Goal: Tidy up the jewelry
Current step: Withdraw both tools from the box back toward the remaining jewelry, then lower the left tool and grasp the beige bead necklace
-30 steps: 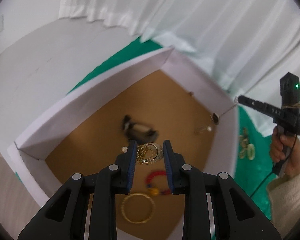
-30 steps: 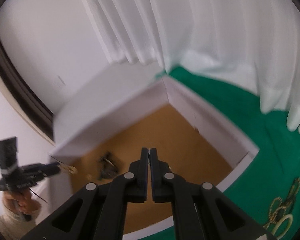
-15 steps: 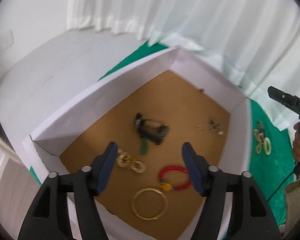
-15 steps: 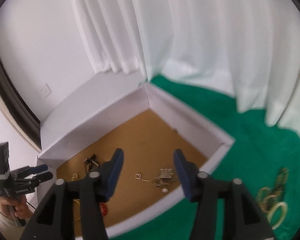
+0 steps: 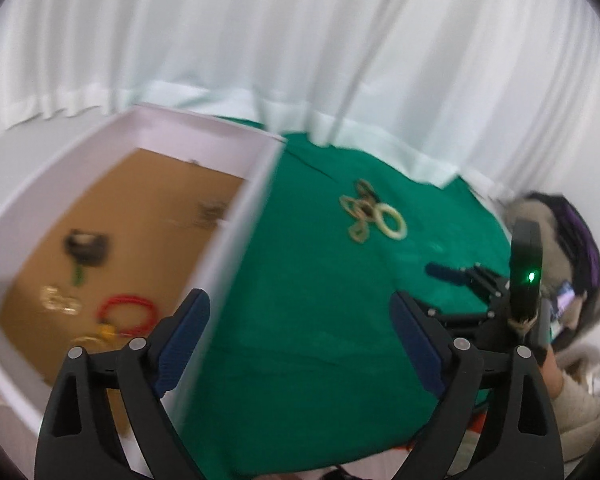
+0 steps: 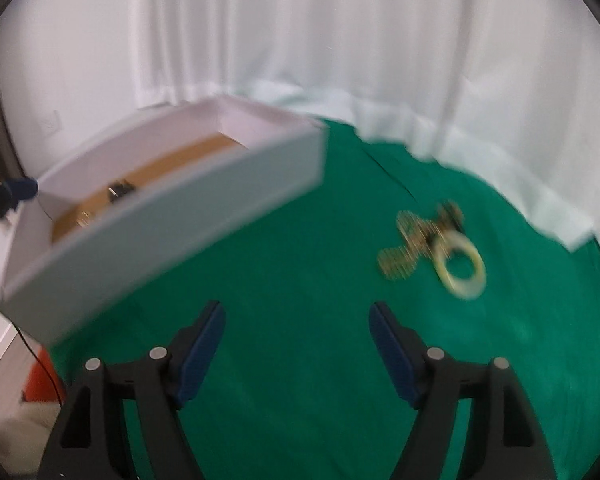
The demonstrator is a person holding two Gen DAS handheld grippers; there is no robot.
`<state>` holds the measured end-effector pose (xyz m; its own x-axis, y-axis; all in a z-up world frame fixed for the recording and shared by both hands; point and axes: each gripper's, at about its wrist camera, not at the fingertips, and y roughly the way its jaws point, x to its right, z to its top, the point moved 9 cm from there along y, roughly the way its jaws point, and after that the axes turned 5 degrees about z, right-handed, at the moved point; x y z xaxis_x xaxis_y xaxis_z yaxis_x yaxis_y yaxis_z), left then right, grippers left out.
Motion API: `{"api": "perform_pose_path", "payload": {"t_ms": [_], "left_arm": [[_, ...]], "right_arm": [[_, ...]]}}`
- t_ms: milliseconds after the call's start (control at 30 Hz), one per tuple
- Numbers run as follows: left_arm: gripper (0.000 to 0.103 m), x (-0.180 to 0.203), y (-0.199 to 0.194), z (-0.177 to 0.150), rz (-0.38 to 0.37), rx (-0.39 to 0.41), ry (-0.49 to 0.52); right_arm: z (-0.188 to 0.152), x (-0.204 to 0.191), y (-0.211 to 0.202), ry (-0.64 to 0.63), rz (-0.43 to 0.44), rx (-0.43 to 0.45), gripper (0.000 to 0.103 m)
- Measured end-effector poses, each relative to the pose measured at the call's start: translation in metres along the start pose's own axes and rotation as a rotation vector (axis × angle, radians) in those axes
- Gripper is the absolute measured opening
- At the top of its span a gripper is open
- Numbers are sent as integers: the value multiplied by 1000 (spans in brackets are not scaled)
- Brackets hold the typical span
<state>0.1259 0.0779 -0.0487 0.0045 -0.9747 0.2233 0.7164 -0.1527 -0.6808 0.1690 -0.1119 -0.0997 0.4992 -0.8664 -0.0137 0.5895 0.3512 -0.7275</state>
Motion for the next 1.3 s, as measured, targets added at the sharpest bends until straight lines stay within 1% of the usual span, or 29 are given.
{"api": "perform_pose_path", "payload": {"t_ms": [133, 267, 333, 433, 533, 667, 800, 933, 1100, 1300], "left_arm": [[92, 40, 31, -17, -45, -63, 24], [92, 66, 53, -31, -78, -118, 19], [92, 76, 62, -37, -80, -141, 29], [92, 83, 74, -44, -53, -153, 54], [92, 82, 83, -47, -29, -159, 59], [92, 79, 94, -49, -17, -166, 42], [92, 80, 105, -54, -9, -184, 30], [92, 87, 114, -55, -9, -198, 38], [92, 96, 124, -50, -11, -197, 51], [92, 102, 143, -46, -16, -226, 45]], "right_arm": [[-50, 43, -16, 108, -63, -28, 76], [-79, 77, -34, 184, -132, -13, 76], [-89, 89, -42, 215, -155, -1, 76], [-101, 103, -52, 258, -175, 25, 76], [-107, 110, -55, 285, -178, 50, 76], [-109, 117, -55, 306, -186, 75, 76], [-111, 120, -50, 320, -180, 68, 76], [-118, 122, -49, 328, -180, 60, 76], [-120, 125, -49, 336, -187, 73, 76], [-125, 124, -38, 347, -158, 46, 76]]}}
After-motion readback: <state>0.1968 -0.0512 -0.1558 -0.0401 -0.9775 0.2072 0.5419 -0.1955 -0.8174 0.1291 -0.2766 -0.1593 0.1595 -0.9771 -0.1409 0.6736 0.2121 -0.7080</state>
